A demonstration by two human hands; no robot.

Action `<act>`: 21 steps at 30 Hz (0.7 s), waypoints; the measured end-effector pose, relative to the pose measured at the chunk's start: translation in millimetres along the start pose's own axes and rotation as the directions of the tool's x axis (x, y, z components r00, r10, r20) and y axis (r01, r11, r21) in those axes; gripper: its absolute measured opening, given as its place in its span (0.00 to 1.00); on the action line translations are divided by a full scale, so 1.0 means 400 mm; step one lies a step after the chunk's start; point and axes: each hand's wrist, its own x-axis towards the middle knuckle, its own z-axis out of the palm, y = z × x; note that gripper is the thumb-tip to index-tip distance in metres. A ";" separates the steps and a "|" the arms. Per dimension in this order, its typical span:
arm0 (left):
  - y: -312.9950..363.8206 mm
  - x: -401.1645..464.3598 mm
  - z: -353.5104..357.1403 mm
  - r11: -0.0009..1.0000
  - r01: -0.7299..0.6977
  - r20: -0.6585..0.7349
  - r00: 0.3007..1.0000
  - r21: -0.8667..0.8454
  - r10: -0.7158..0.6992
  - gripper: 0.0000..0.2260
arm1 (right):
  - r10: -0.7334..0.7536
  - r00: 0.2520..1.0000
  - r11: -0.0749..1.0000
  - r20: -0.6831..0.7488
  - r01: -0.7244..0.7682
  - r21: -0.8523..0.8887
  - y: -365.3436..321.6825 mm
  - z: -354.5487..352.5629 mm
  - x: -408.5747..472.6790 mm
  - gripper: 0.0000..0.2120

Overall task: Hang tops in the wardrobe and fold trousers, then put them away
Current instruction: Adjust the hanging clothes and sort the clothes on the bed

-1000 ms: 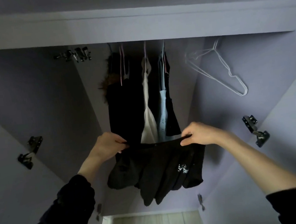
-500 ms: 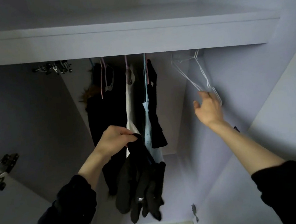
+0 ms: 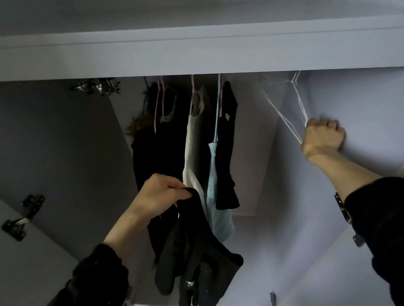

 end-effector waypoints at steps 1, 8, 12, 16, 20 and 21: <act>-0.001 0.001 0.001 1.000 0.002 0.000 1.000 0.002 -0.002 0.08 | -0.001 1.000 1.000 0.017 0.002 -0.024 0.001 0.002 0.002 0.15; -0.009 0.001 0.000 1.000 -0.007 0.016 1.000 0.005 0.007 0.10 | -0.060 0.998 0.996 0.014 0.061 -0.066 -0.001 -0.025 0.009 0.14; -0.003 0.000 0.006 1.000 -0.028 0.017 0.999 -0.009 0.029 0.10 | 0.000 0.998 0.987 -0.069 0.012 0.162 -0.010 -0.051 -0.001 0.13; 0.003 -0.002 0.015 0.999 -0.040 0.011 0.999 -0.004 0.040 0.08 | 0.020 0.988 0.957 -0.154 0.026 0.290 -0.025 -0.076 -0.032 0.13; 0.003 -0.016 0.026 0.999 -0.031 0.006 0.999 -0.025 0.031 0.06 | 0.062 0.989 0.913 -0.135 -0.002 0.408 -0.051 -0.066 -0.103 0.13; 0.003 -0.018 0.027 0.999 -0.025 0.006 1.000 -0.026 0.025 0.05 | 0.074 0.992 0.896 -0.099 -0.023 0.444 -0.058 -0.055 -0.127 0.12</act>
